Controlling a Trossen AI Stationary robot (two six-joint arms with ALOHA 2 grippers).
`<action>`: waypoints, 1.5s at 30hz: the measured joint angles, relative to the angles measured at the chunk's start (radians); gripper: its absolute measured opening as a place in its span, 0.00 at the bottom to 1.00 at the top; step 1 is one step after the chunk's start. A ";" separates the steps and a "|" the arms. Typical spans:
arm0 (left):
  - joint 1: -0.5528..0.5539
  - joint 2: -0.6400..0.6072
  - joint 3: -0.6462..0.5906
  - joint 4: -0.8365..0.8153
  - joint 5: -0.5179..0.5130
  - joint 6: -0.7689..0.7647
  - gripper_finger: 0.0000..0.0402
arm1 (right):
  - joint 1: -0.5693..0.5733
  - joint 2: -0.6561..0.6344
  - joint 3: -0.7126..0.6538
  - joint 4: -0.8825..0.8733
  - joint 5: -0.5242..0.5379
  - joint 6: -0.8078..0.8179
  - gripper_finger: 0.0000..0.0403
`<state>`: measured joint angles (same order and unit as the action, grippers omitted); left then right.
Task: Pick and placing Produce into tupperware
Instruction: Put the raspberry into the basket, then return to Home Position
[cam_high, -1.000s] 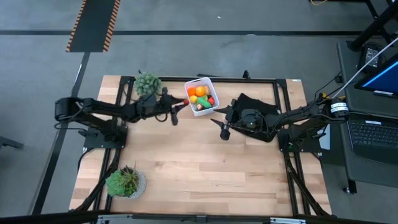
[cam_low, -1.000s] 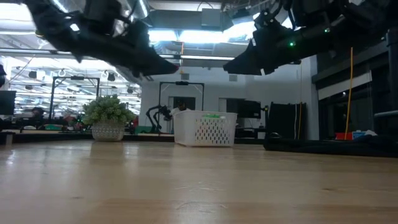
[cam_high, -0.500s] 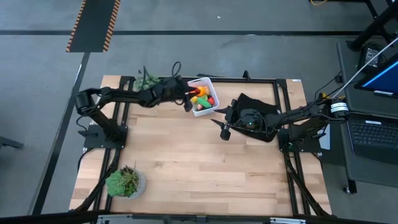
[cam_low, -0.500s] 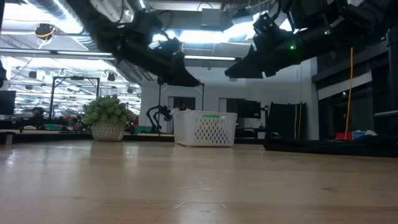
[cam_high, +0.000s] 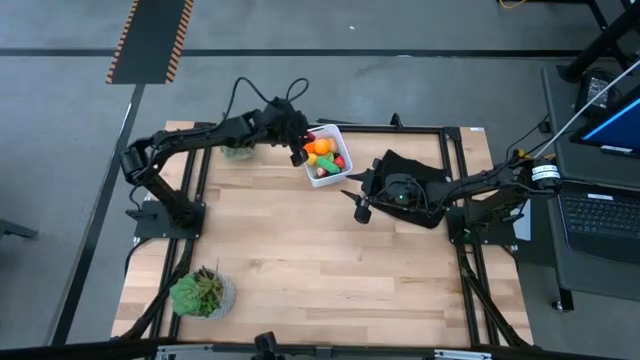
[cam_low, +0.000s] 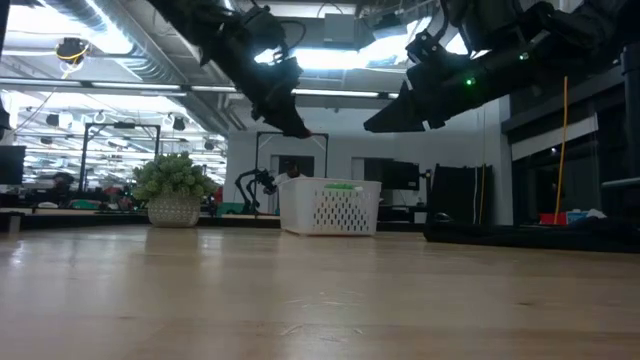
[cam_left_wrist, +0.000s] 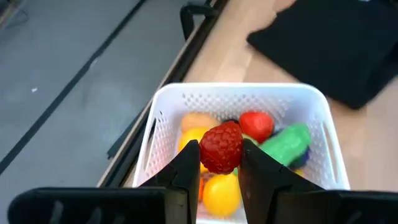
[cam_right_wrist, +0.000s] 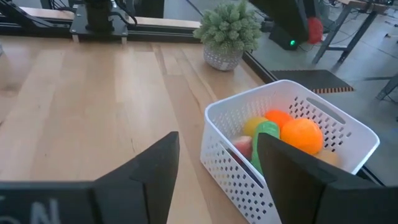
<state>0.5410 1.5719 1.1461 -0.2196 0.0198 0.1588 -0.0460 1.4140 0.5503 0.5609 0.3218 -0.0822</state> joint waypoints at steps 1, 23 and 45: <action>0.003 0.000 0.018 -0.036 0.001 0.007 0.19 | 0.000 0.000 0.000 -0.002 0.000 0.003 0.54; 0.013 0.257 0.256 -0.308 0.001 0.058 0.19 | 0.000 0.000 0.000 -0.026 0.000 0.006 0.54; 0.025 0.329 0.255 -0.303 -0.003 0.064 0.36 | 0.000 0.000 0.000 -0.035 0.000 0.006 0.54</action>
<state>0.5657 1.9011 1.4010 -0.5227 0.0169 0.2229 -0.0460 1.4139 0.5499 0.5257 0.3214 -0.0757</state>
